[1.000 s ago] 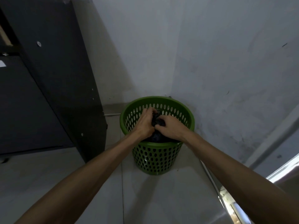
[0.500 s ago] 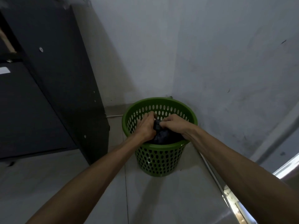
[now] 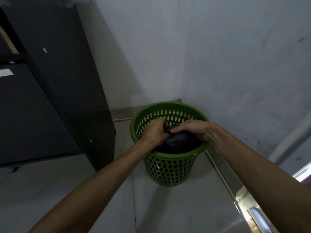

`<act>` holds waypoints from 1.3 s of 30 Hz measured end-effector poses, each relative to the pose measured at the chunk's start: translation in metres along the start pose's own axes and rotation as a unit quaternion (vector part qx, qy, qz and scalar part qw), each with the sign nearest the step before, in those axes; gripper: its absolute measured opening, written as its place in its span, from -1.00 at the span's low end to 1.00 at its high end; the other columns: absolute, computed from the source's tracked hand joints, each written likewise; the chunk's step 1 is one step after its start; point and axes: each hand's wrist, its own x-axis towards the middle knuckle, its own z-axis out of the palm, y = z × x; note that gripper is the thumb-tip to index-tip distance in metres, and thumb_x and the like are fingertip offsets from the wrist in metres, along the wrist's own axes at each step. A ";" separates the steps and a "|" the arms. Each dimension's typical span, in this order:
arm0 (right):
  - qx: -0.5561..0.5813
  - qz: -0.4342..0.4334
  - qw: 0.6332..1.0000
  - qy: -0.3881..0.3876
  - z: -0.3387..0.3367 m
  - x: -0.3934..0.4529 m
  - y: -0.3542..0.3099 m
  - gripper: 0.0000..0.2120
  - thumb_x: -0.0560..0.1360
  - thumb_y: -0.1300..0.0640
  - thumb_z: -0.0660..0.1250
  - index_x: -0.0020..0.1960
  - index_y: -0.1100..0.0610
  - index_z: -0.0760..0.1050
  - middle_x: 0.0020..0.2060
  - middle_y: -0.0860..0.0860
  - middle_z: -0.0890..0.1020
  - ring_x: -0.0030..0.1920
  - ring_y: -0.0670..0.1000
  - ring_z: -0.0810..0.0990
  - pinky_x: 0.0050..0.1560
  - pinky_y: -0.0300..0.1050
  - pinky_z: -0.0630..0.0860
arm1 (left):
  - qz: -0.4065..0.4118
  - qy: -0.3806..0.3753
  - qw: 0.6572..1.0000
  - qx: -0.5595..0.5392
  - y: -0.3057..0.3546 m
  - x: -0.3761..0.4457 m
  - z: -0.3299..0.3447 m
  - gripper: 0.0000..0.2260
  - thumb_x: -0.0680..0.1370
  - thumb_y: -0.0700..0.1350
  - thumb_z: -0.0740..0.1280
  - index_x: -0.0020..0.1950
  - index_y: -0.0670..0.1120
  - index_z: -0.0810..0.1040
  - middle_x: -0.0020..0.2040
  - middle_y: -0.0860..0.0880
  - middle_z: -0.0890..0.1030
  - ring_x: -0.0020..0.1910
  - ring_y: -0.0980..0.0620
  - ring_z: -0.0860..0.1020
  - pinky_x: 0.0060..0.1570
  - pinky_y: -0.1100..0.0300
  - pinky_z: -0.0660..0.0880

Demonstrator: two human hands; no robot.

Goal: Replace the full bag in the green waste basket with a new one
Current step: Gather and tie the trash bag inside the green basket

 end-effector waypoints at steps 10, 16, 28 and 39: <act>-0.086 -0.043 0.991 0.090 0.002 0.007 -0.001 -0.83 0.47 0.16 0.46 0.00 0.23 0.66 -0.07 0.16 0.70 -0.06 0.11 0.67 0.07 0.00 0.62 | -0.034 -0.049 0.996 -0.060 -0.008 -0.002 0.000 -0.84 0.45 -0.19 0.42 -0.07 -0.03 0.48 -0.05 -0.01 0.56 -0.05 0.00 0.55 -0.18 0.17 0.43; 0.191 0.024 0.979 -0.060 0.010 0.010 0.005 -0.69 0.59 0.20 0.22 0.30 0.24 0.49 0.20 0.21 0.61 0.16 0.15 0.60 0.18 0.04 0.53 | -0.035 -0.009 0.999 -0.023 -0.005 -0.004 0.003 -0.84 0.48 -0.25 0.38 -0.07 -0.07 0.42 0.03 -0.11 0.55 0.01 -0.07 0.53 -0.13 0.15 0.39; 0.300 -0.023 0.952 -0.060 0.004 0.000 0.010 -0.70 0.63 0.17 0.09 0.24 0.24 0.50 0.11 0.22 0.63 0.12 0.18 0.59 0.21 0.09 0.47 | 0.190 0.044 0.980 -0.031 -0.006 -0.014 -0.012 -0.61 0.52 -0.16 0.35 0.36 -0.05 0.51 0.15 -0.04 0.58 0.08 -0.01 0.56 0.10 0.12 0.52; 0.257 -0.078 0.959 -0.092 -0.012 -0.004 0.019 -0.64 0.59 0.22 0.22 0.36 0.26 0.43 0.30 0.17 0.54 0.29 0.11 0.53 0.27 -0.08 0.51 | 0.086 -0.010 0.988 -0.129 -0.019 -0.007 -0.043 -0.80 0.62 -0.19 0.25 0.06 -0.10 0.67 -0.05 -0.01 0.70 -0.07 0.05 0.65 -0.01 0.09 0.60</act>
